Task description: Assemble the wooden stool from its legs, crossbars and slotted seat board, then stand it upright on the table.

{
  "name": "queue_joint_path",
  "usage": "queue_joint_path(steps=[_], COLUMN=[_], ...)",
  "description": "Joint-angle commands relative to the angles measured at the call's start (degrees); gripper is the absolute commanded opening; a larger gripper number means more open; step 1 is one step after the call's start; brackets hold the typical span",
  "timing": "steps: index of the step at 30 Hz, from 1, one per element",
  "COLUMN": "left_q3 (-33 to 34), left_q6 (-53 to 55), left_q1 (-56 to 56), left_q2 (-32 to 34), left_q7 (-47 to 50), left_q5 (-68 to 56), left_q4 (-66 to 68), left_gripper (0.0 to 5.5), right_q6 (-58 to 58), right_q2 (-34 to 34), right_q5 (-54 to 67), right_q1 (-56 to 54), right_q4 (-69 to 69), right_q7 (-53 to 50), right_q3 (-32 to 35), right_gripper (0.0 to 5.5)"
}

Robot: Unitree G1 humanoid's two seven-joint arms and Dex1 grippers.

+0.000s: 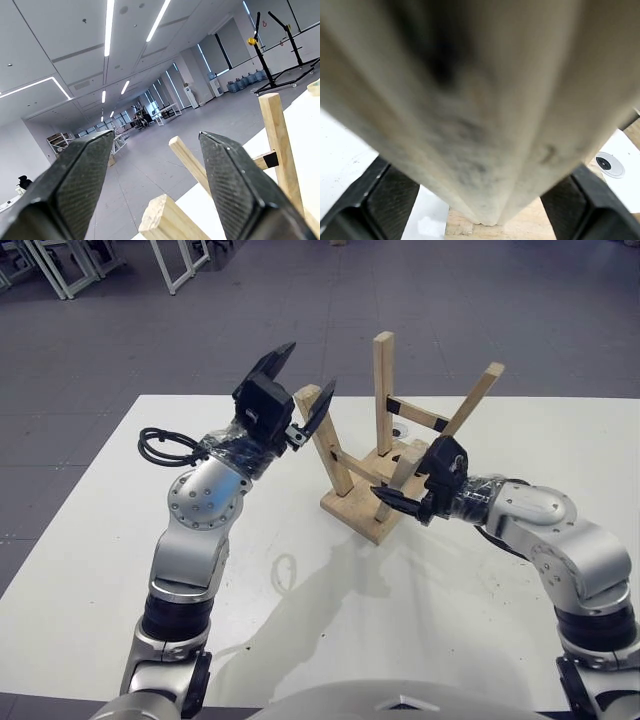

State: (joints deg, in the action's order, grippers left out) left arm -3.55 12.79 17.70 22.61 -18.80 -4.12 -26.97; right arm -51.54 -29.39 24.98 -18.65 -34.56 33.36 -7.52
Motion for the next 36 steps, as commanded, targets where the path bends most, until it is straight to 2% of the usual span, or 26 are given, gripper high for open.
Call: queue_joint_path(steps=[1, 6, 8, 11, 14, 16, 19, 22, 26, 30, 36], left_q3=[3.45, 9.81, 11.53, 13.37, 16.25, 17.06, 17.41, 16.92, 16.36, 16.31, 19.91], left_q6=[-3.90, -8.76, -9.05, -9.21, -9.03, -8.87, -8.56, -8.38, -7.95, -7.38, 1.67], left_q1=[-0.73, 1.25, 1.75, 1.82, 2.09, 2.88, 2.77, 2.15, 2.06, 3.11, 7.73], left_q2=[0.05, -0.64, -0.84, -0.54, 0.20, 0.62, 0.63, -0.04, -0.28, 1.16, 5.25], left_q7=[1.05, 6.89, 8.43, 11.36, 14.50, 14.91, 14.77, 14.49, 13.56, 8.38, -7.36], left_q5=[0.75, 3.02, 3.28, 5.98, 8.59, 8.91, 8.60, 8.19, 7.08, 1.94, -19.66], left_q4=[0.83, 2.54, 3.40, 4.68, 5.86, 7.01, 7.65, 7.46, 7.61, 8.40, 11.47], left_gripper=[3.14, 3.14, 3.14, 3.14, 3.14, 3.14, 3.14, 3.14, 3.14, 3.14, 3.14], right_q6=[-1.09, -0.46, 1.23, 6.29, 14.75, 17.90, 19.07, 19.34, 18.04, 13.34, 6.94], right_q2=[-0.64, 2.25, 1.56, -0.01, -2.36, -3.67, -3.44, 0.04, 2.16, 2.21, 1.36], right_q5=[7.54, 26.76, 24.42, 13.33, 1.46, -2.33, -1.10, 4.61, 6.79, 15.89, 38.10], right_q1=[-0.92, -9.83, -11.50, -11.38, -7.56, -4.20, -0.06, -0.07, -1.89, -6.50, -19.42], right_q4=[-3.68, -1.19, 3.38, 11.30, 15.56, 13.96, 6.09, -0.84, -2.94, -5.32, -3.32], right_q7=[1.99, 0.90, -1.78, -6.51, -4.67, -1.79, 3.43, 5.12, 3.48, 0.34, -10.93], right_q3=[8.39, 22.76, 23.52, 19.07, 9.67, 4.55, -1.38, -1.52, -1.09, 5.99, 17.26], right_gripper=[3.53, 3.53, 3.53, 3.53, 3.53, 3.53, 3.53, 3.53, 3.53, 3.53, 3.53])
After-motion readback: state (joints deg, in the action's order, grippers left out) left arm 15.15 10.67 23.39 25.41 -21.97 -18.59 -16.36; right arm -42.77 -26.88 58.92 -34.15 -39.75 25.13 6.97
